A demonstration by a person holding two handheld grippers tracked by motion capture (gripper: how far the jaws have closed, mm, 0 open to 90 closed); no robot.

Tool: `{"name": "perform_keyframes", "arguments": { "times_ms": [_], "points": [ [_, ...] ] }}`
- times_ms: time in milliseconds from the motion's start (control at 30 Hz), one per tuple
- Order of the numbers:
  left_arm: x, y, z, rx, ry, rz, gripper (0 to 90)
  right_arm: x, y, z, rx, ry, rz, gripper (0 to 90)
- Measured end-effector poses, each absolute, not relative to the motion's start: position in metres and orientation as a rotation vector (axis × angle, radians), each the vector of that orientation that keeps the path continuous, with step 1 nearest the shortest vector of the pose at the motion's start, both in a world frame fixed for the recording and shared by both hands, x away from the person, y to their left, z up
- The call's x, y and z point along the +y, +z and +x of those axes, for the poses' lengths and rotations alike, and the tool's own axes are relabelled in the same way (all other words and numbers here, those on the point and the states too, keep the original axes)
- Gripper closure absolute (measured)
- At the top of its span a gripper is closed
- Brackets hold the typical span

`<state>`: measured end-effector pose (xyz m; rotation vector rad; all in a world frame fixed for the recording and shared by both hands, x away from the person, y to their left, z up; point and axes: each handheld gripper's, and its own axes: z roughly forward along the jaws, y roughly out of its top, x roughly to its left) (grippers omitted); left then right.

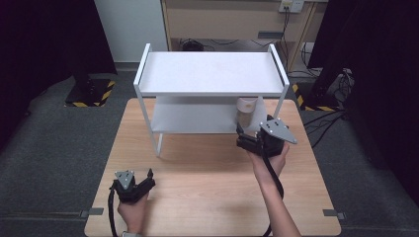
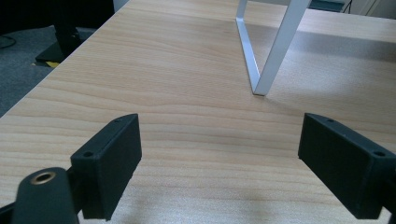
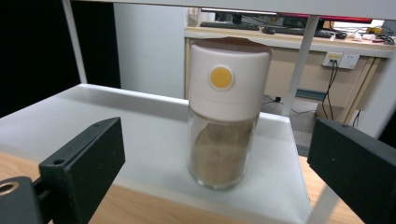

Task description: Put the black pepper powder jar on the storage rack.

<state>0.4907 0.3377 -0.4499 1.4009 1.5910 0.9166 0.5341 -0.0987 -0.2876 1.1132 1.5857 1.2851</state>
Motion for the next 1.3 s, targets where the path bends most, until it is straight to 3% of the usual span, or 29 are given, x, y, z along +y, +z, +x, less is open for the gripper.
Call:
{"name": "perform_keyframes", "arguments": {
  "times_ms": [633,767,1300],
  "points": [
    [0.335,-0.45,0.49,1.581,0.932,1.412,12.8,-0.156,-0.328,0.482,1.669,1.278,1.098,3.1],
    [0.335,-0.45,0.49,1.584,0.934,1.412,12.8,-0.171,-0.355,0.47,1.651,1.274,1.097,3.0],
    [0.334,-0.45,0.49,1.583,0.935,1.415,12.2,-0.187,-0.403,0.456,1.651,1.247,1.157,4.2]
  ]
}}
